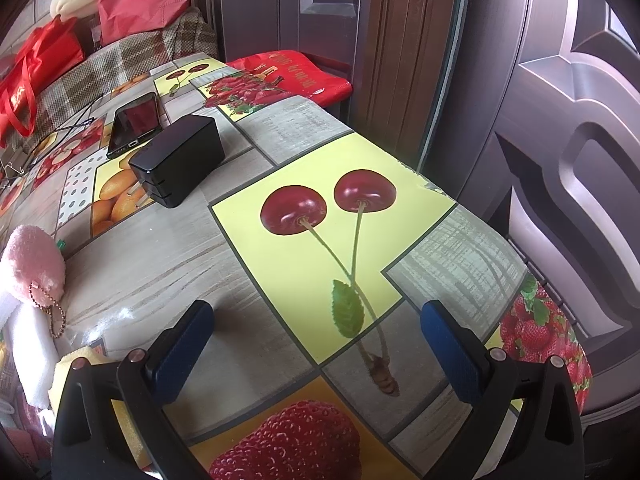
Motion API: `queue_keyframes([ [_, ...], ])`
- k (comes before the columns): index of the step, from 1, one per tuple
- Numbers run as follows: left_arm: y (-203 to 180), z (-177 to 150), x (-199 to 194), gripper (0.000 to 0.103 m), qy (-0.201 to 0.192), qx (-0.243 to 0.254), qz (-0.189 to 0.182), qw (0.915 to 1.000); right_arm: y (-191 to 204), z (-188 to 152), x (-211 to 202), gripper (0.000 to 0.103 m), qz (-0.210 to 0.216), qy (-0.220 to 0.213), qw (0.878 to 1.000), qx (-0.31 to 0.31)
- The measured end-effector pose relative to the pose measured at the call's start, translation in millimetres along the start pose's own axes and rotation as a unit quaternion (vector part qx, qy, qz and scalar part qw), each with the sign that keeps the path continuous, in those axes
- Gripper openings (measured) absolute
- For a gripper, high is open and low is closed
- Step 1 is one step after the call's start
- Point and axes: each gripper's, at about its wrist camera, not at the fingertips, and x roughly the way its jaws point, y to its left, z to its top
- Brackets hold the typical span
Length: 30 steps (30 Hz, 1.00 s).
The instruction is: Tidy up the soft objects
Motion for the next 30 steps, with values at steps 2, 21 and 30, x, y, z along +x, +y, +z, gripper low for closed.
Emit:
queue_keyframes([
  [2,0.1,0.0,0.0,0.102,0.000,0.000,0.000,1.0000,0.0,0.1,0.0,0.103,0.000,0.000,1.000,0.000],
  [21,0.2,0.5,0.3,0.102,-0.001,0.002,-0.002,1.0000,1.0,0.7,0.0,0.103,0.004,-0.001,1.000,0.001],
  [30,1.0,0.5,-0.4,0.102,-0.008,0.032,-0.022,0.9992,1.4,0.6,-0.2,0.103,0.007,-0.001,1.000,-0.001],
])
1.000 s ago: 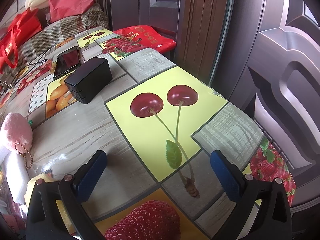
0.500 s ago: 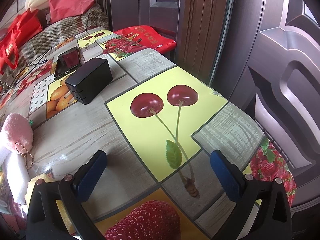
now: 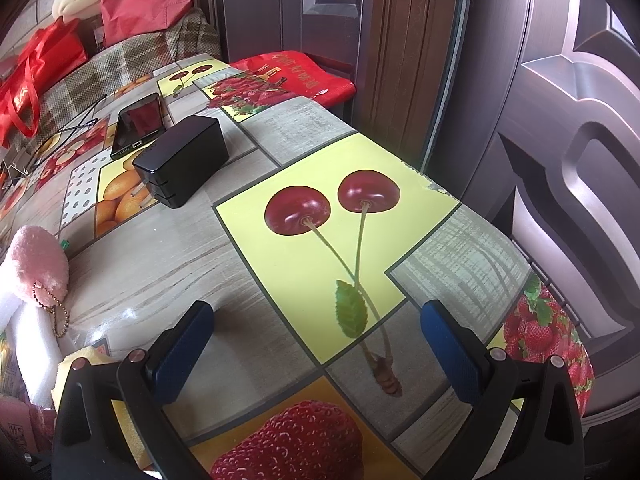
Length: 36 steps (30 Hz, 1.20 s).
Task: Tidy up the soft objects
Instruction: 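Grasp the yellow-green scouring sponge with left tool while right tool grasps yellow foam sponge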
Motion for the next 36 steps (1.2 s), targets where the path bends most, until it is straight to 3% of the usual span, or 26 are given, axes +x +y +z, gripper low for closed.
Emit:
queue_keyframes([
  [3,-13,-1,-7,0.102,-0.012,0.006,0.013,0.9998,-1,0,0,0.103,0.004,-0.001,1.000,0.003],
  [5,-28,-3,-29,0.102,-0.060,0.017,0.024,0.9978,-4,0,-1,0.103,0.013,-0.003,1.000,0.010],
  [8,-35,-3,-75,0.103,-0.127,-0.016,-0.015,0.9916,-11,-1,-5,0.103,0.036,-0.011,0.999,0.026],
  [10,-29,-10,-111,0.103,-0.177,-0.041,-0.019,0.9832,-18,-2,-9,0.103,0.058,-0.020,0.997,0.045],
  [12,-14,-24,-149,0.103,-0.225,-0.077,0.004,0.9712,-30,-4,-16,0.103,0.087,-0.040,0.993,0.072],
  [14,9,-46,-183,0.103,-0.275,-0.124,0.027,0.9531,-43,-7,-28,0.103,0.125,-0.075,0.984,0.099],
  [17,51,-87,-218,0.103,-0.322,-0.188,0.046,0.9268,-53,-10,-52,0.103,0.221,-0.153,0.959,0.088],
  [19,73,-110,-225,0.103,-0.310,-0.214,0.089,0.9220,-49,-6,-65,0.103,0.272,-0.185,0.943,0.046],
  [23,93,-141,-208,0.103,-0.203,-0.258,0.175,0.9283,-13,-3,-73,0.103,0.277,-0.147,0.946,-0.084],
  [29,78,-152,-157,0.101,-0.115,-0.219,0.180,0.9521,35,-23,-60,0.103,0.280,-0.072,0.939,-0.188],
  [32,79,-145,-137,0.091,-0.078,-0.197,0.197,0.9574,50,-31,-53,0.103,0.260,-0.043,0.939,-0.221],
  [34,82,-143,-128,0.079,-0.064,-0.197,0.185,0.9607,56,-34,-50,0.103,0.252,-0.031,0.938,-0.237],
  [36,86,-140,-121,0.074,-0.052,-0.196,0.174,0.9638,62,-35,-48,0.103,0.243,-0.025,0.937,-0.251],
])
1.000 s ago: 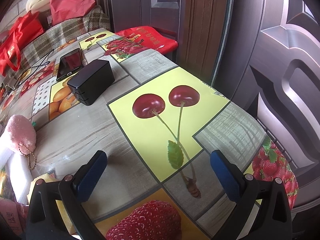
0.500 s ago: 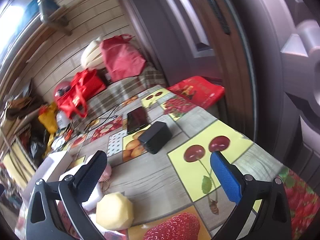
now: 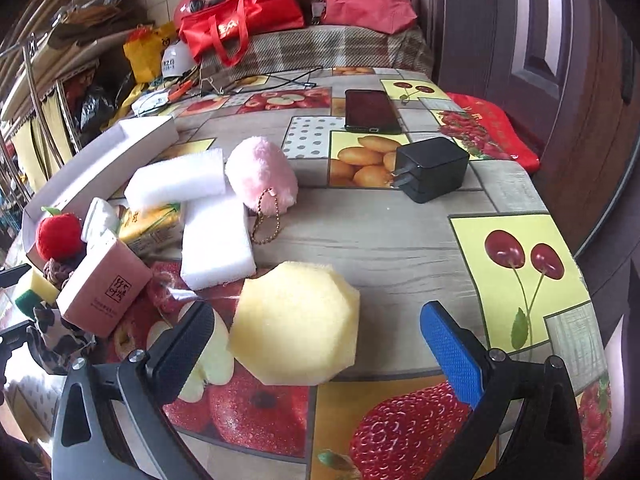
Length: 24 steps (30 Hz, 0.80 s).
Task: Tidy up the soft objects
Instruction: 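Grasp the yellow-green scouring sponge with left tool while right tool grasps yellow foam sponge, then carry scouring sponge into white tray and open left tool while right tool drops foam sponge there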
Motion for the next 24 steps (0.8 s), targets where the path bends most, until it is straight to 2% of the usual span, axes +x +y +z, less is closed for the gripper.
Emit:
queue_keyframes([
  [1,-1,1,4,0.072,0.006,0.002,-0.003,1.0000,2,1,2,0.103,-0.006,0.005,1.000,-0.006],
  [2,-1,3,6,0.065,0.011,0.003,-0.005,0.9999,3,1,5,0.103,-0.011,0.011,1.000,-0.011],
  [3,-1,4,8,0.054,0.012,0.002,-0.006,0.9999,6,2,9,0.100,-0.016,0.019,1.000,-0.016],
  [4,-2,4,9,0.031,0.014,0.003,-0.010,0.9999,7,2,14,0.092,-0.016,0.028,0.999,-0.019],
  [5,-1,3,9,0.026,0.015,0.003,-0.015,0.9998,7,2,17,0.086,-0.013,0.039,0.999,-0.021],
  [7,-3,1,7,0.026,0.008,0.006,-0.023,0.9997,8,3,16,0.059,-0.009,0.033,0.999,-0.026],
  [11,-4,-2,-14,0.026,-0.037,0.006,-0.007,0.9993,7,2,9,0.057,-0.007,0.015,1.000,-0.026],
  [14,3,-5,-40,0.026,-0.105,-0.004,0.019,0.9942,0,4,-14,0.056,0.003,-0.049,0.999,0.004],
  [17,17,-10,-64,0.026,-0.175,-0.020,0.099,0.9794,-5,4,-51,0.057,-0.001,-0.152,0.987,0.043],
  [20,43,-22,-76,0.026,-0.215,-0.061,0.158,0.9617,-6,-1,-74,0.058,-0.034,-0.250,0.965,0.068],
  [22,63,-28,-82,0.026,-0.227,-0.106,0.164,0.9541,-3,-6,-74,0.058,-0.056,-0.276,0.957,0.067],
  [24,75,-31,-85,0.026,-0.236,-0.120,0.194,0.9445,3,-5,-67,0.058,-0.058,-0.266,0.960,0.061],
])
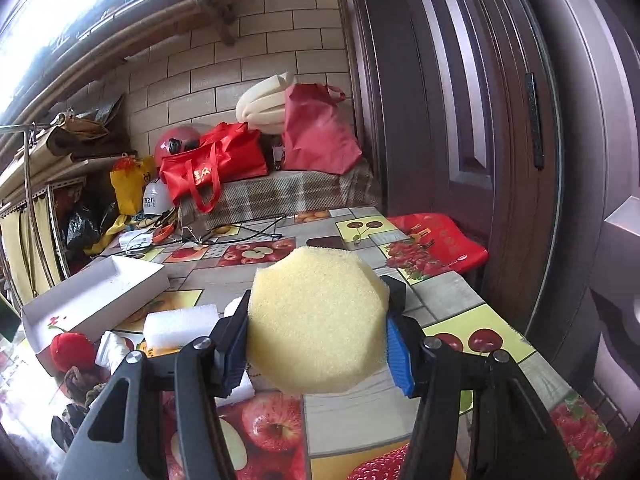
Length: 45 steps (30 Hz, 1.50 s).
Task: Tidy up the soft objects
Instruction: 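Carry scouring sponge into white tray and open left tool while right tool drops foam sponge there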
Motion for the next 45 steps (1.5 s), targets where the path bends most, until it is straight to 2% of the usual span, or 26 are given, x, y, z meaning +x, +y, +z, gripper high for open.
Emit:
queue_keyframes([
  [5,22,1,8,0.026,-0.008,-0.015,0.033,0.9993,29,0,1,0.058,0.045,-0.002,0.999,0.003],
  [10,49,1,18,0.026,0.002,-0.038,0.064,0.9973,90,-5,-8,0.058,0.107,-0.017,0.993,-0.036],
  [16,71,0,35,0.026,0.008,-0.039,0.091,0.9951,173,-13,-8,0.057,0.182,-0.014,0.980,-0.082],
  [20,85,-1,54,0.026,0.023,-0.056,0.088,0.9943,219,-15,8,0.057,0.215,0.002,0.973,-0.086],
  [23,85,2,61,0.026,0.014,-0.044,0.092,0.9947,251,-20,22,0.057,0.217,0.003,0.971,-0.098],
  [28,93,7,84,0.026,0.040,-0.047,0.084,0.9946,288,-19,44,0.057,0.210,0.012,0.972,-0.108],
  [31,98,9,101,0.026,0.061,-0.051,0.079,0.9938,304,-17,55,0.057,0.203,0.007,0.972,-0.116],
  [37,103,16,126,0.026,0.083,-0.060,0.076,0.9918,318,-11,82,0.057,0.182,0.023,0.976,-0.115],
  [42,105,21,150,0.027,0.108,-0.060,0.090,0.9883,326,-6,107,0.060,0.161,0.048,0.980,-0.109],
  [44,105,20,160,0.028,0.130,-0.058,0.110,0.9837,330,-6,117,0.061,0.158,0.068,0.979,-0.114],
  [45,106,19,165,0.031,0.145,-0.058,0.120,0.9804,332,-7,121,0.066,0.156,0.081,0.977,-0.118],
])
